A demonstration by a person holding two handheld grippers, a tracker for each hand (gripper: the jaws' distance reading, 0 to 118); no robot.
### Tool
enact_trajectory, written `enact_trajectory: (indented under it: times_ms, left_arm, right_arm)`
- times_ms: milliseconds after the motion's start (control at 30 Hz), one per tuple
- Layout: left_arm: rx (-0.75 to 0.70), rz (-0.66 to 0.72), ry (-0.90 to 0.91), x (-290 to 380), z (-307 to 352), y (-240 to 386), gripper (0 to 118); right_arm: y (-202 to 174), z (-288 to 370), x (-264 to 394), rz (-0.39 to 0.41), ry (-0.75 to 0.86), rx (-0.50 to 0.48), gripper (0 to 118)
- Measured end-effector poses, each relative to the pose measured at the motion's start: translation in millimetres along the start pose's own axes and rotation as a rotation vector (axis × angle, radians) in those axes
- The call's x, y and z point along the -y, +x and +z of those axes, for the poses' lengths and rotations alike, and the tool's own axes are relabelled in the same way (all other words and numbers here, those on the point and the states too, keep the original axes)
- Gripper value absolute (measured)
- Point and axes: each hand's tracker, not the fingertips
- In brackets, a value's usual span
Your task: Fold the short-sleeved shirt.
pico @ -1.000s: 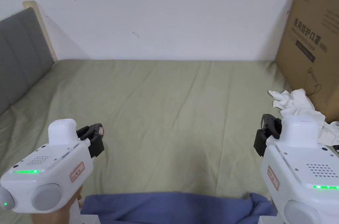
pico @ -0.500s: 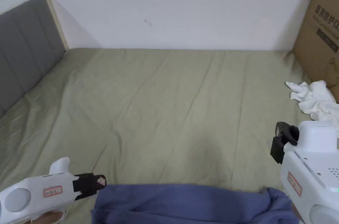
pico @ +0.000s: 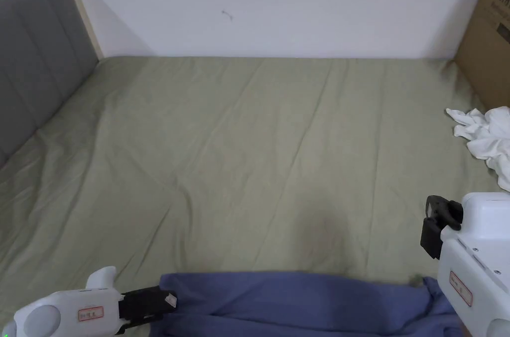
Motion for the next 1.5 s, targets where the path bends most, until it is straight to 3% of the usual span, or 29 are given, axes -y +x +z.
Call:
enact_trajectory:
  times_ms: [167, 267, 367, 400, 433, 500, 700, 867, 1167, 1367, 1500]
  left_arm:
    - [0.053, 0.037, -0.040, -4.3, -16.5, -5.1, 96]
    - [0.069, 0.039, -0.041, -4.6, -26.7, -4.9, 90]
    - [0.045, 0.001, -0.052, -4.8, -37.3, 2.1, 55]
    - [0.032, -0.015, -0.058, -4.6, -40.1, 3.6, 31]
    - [0.017, -0.032, -0.070, -4.1, -43.2, 5.1, 23]
    - [0.013, -0.032, -0.065, -0.4, -44.8, 12.0, 17]
    - [-0.036, -0.139, 0.032, -4.5, -13.8, 36.5, 13]
    - [-0.051, -0.160, 0.062, -20.8, 16.5, 42.0, 12]
    - [-0.215, -0.148, 0.088, -29.7, 64.3, 32.1, 11]
    - [-0.270, -0.219, 0.066, -24.0, 51.7, 93.9, 12]
    - [-0.228, -0.262, 0.040, -24.1, 26.6, 127.3, 12]
  right_arm:
    - [-4.1, -3.2, 1.9, 0.017, -0.009, 0.000, 2]
    - [-3.8, -4.5, 3.1, 0.018, -0.019, 0.002, 2]
    - [-2.1, -4.8, 4.2, 0.016, -0.025, 0.006, 2]
    - [-0.8, -4.1, 4.4, 0.015, -0.025, 0.006, 2]
    - [0.5, -3.8, 4.6, 0.013, -0.026, 0.007, 2]
    - [3.2, -3.1, 4.6, 0.011, -0.026, 0.011, 2]
    - [13.5, 0.2, 2.1, 0.004, -0.020, 0.020, 2]
    - [19.1, 2.8, -0.8, -0.015, -0.004, 0.020, 2]
    - [28.4, 10.8, -3.9, -0.036, 0.022, 0.011, 2]
    - [34.2, 18.6, -2.1, -0.051, 0.031, 0.006, 2]
    - [38.0, 24.6, -1.9, -0.056, 0.037, 0.000, 2]
